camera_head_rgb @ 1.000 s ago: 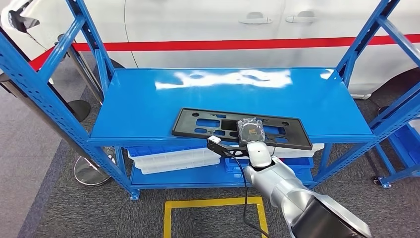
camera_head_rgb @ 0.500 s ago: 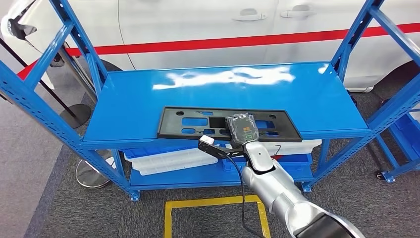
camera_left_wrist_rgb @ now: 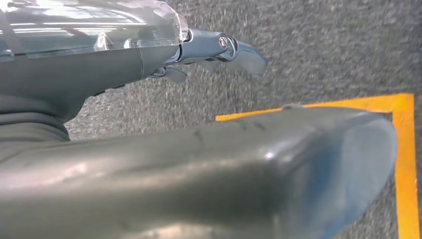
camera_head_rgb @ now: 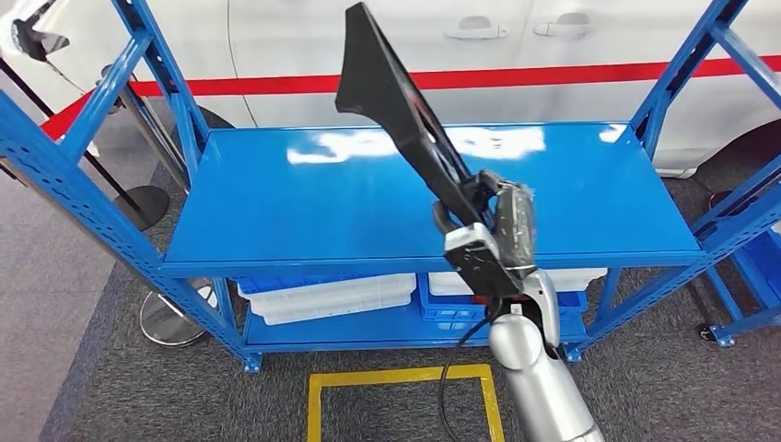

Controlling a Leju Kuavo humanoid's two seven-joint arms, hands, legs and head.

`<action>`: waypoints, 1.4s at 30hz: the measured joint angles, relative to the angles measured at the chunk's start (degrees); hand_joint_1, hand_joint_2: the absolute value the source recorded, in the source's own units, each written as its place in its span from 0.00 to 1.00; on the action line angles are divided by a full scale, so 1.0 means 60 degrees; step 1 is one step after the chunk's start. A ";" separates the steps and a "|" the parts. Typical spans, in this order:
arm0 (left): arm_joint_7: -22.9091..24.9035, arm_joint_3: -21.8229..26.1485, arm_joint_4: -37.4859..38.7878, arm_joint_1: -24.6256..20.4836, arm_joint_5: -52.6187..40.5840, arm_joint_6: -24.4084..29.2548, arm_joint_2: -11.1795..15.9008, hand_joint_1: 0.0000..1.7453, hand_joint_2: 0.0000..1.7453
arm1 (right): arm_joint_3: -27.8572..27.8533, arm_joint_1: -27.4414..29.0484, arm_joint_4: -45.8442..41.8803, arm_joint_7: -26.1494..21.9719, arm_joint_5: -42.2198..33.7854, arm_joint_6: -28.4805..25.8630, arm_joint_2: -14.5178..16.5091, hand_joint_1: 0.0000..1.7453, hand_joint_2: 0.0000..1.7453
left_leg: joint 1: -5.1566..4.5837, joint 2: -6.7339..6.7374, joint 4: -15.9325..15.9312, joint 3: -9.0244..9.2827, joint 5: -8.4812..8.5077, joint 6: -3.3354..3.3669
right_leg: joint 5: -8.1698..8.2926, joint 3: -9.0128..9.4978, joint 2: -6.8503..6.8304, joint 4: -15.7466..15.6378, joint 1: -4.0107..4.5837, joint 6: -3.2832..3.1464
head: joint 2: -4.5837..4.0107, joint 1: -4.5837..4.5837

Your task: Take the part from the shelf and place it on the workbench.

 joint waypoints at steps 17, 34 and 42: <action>-0.0043 0.0068 0.0000 -0.0019 0.0302 0.0496 0.0008 0.00 0.00 | -0.0942 0.2236 -0.1867 -0.2186 -0.4298 0.0802 -0.1199 1.00 1.00 | 0.0013 -0.0056 0.2814 -0.1124 -0.1612 -0.0527 | 0.0940 0.0588 -0.0001 -0.1545 -0.0042 -0.0412 | -0.0001 -0.0003; 0.0046 0.0476 0.0004 -0.0012 0.0748 0.0952 -0.0065 0.00 0.00 | -0.0685 0.3979 -0.2929 -0.3687 -0.5518 0.1952 -0.1395 1.00 1.00 | -0.0056 0.0009 -0.0160 -0.0069 0.0225 0.0027 | -0.0547 -0.0011 0.0033 0.0886 -0.0137 0.0097 | 0.0000 0.0001; 0.0092 0.0525 0.0007 0.0035 0.0796 0.1002 -0.0094 0.00 0.00 | -0.0390 0.4475 -0.3291 -0.3987 -0.5896 0.2452 -0.1408 1.00 1.00 | -0.0011 0.0221 0.0366 -0.0398 0.0162 -0.0425 | 0.0368 0.1198 -0.0235 -0.1418 -0.0212 -0.0151 | 0.0000 -0.0001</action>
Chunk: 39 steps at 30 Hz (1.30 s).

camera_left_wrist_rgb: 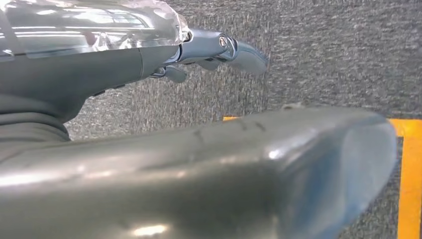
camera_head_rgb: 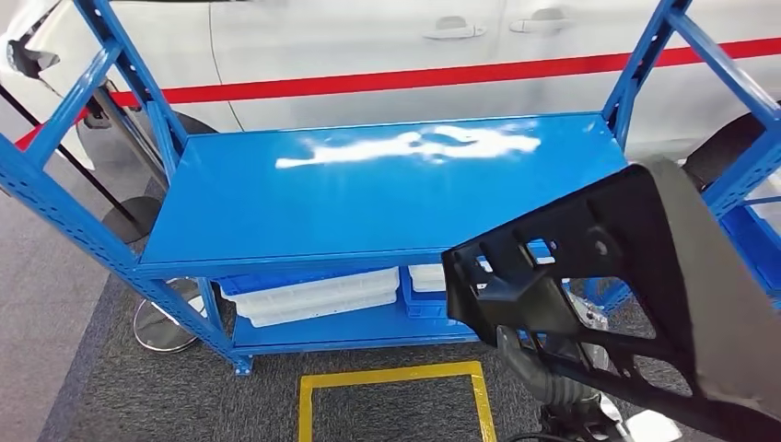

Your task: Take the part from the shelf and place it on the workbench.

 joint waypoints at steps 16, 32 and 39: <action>0.0296 0.0047 0.0004 -0.0026 0.0036 0.0264 -0.0012 0.00 0.00 | -0.0072 0.1250 -0.0446 -0.0471 -0.0381 0.0511 0.0085 1.00 1.00 | -0.0219 -0.0649 -0.0583 0.1326 -0.0759 0.0541 | 0.1052 -0.1055 0.1120 -0.0037 0.0150 0.0022 | 0.0000 0.0005; 0.0195 0.0300 0.0004 0.0076 0.0420 0.0800 -0.0097 0.00 0.00 | -0.0766 0.1938 -0.0214 -0.0470 -0.1006 -0.0013 -0.0038 1.00 1.00 | 0.0049 0.0614 0.0380 0.0054 -0.0608 -0.0120 | -0.0102 -0.0065 -0.0113 0.0155 -0.0017 -0.0111 | 0.0000 -0.0015; 0.0058 0.0475 0.0004 0.0132 0.0620 0.0966 -0.0129 0.00 0.00 | -0.0765 0.1950 0.0037 -0.0470 -0.0795 -0.0090 -0.0043 1.00 1.00 | -0.0106 -0.0283 0.2117 0.0144 -0.1801 0.0225 | 0.0533 -0.0829 0.0775 0.0172 0.0251 -0.0348 | 0.0000 -0.0016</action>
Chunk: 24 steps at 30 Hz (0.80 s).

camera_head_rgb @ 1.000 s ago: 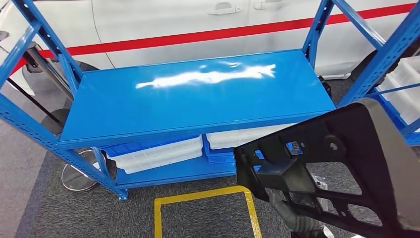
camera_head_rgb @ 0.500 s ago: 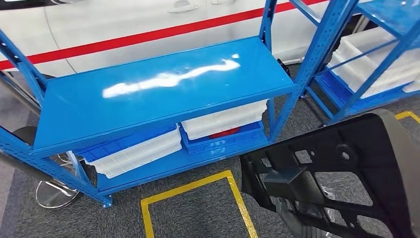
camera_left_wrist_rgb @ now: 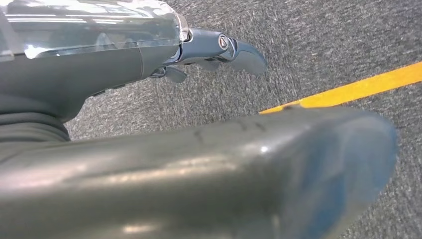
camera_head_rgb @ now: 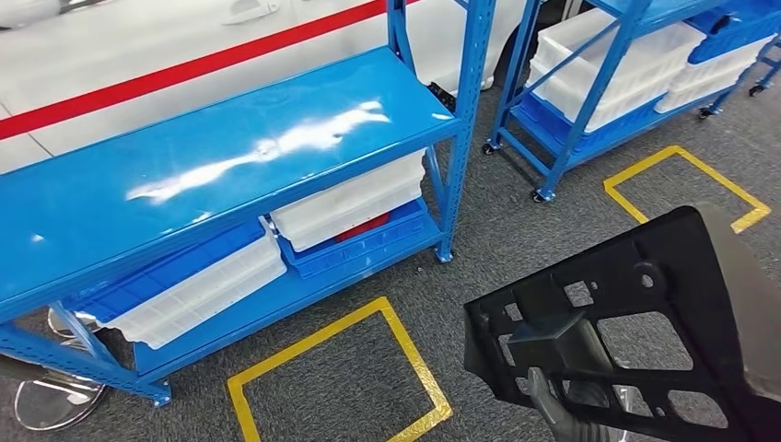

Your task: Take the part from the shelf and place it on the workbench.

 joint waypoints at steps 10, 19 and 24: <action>0.0142 0.0240 0.0000 -0.0071 0.0215 0.0583 -0.0120 0.00 0.00 | 0.0234 -0.0246 0.0393 0.0126 -0.0014 0.0140 0.0155 1.00 1.00 | -0.0156 -0.0037 -0.3091 0.1392 0.1148 0.0429 | -0.0216 -0.0689 -0.0102 0.0733 -0.0035 0.0365 | 0.0000 0.0008; 0.0384 0.0250 0.0000 -0.0072 0.0074 0.1165 -0.0226 0.00 0.00 | 0.0328 -0.0411 0.0837 0.0325 0.0123 0.0085 0.0388 1.00 1.00 | -0.0004 0.1075 -0.2260 0.0717 0.0986 -0.0085 | -0.0473 0.0451 -0.1117 0.0070 -0.0380 0.0670 | 0.0000 0.0005; 0.0353 0.0248 0.0000 -0.0122 -0.0003 0.1411 -0.0301 0.00 0.00 | 0.0368 -0.0346 0.0877 0.0342 0.0168 -0.0067 0.0494 1.00 1.00 | 0.0110 0.0785 -0.1761 0.0564 0.0568 -0.0362 | -0.0317 0.0246 -0.0690 0.0085 -0.0320 0.0220 | 0.0000 0.0002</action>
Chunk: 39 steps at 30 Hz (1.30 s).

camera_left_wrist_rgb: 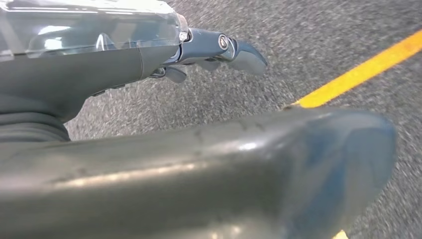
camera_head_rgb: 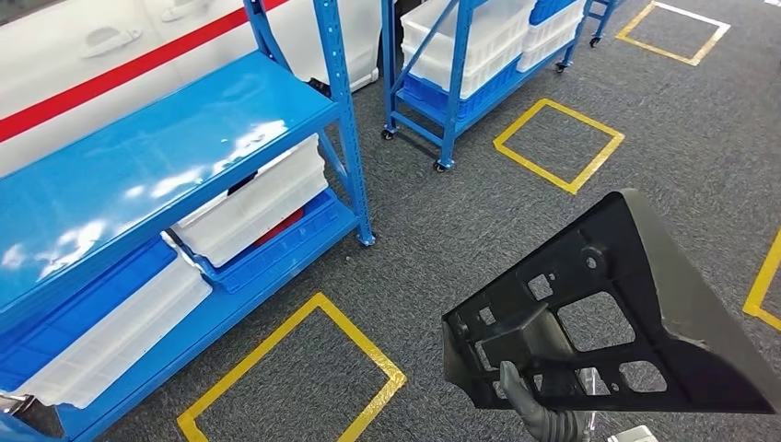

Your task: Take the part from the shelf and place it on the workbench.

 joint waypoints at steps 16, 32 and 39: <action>-0.0194 -0.0009 0.0000 0.0026 -0.0024 0.0388 -0.0115 0.00 0.00 | 0.0219 0.0048 0.0129 -0.0244 -0.0271 -0.0276 0.0132 1.00 1.00 | -0.0110 -0.0986 -0.0958 0.0483 0.0554 0.0613 | 0.0096 -0.0756 0.0865 0.0534 0.0170 0.0227 | 0.0000 0.0006; -0.0364 0.0050 0.0000 0.0018 0.0272 0.0032 -0.0168 0.00 0.00 | 0.0351 -0.0305 0.0565 -0.0341 -0.0468 0.0070 0.0274 1.00 1.00 | -0.0065 -0.0374 0.0644 -0.0243 -0.0496 0.0084 | 0.0139 0.0016 0.0026 -0.0255 0.0120 -0.0147 | 0.0000 0.0003; -0.0456 0.0242 0.0000 0.0044 0.0427 0.0169 -0.0168 0.00 0.00 | 0.0486 -0.0621 0.1058 -0.0338 -0.0516 0.0325 0.0341 1.00 1.00 | -0.0044 -0.1182 0.0284 -0.0022 0.0031 0.0208 | 0.0306 -0.0110 0.1011 -0.0234 0.0180 -0.0077 | 0.0000 0.0004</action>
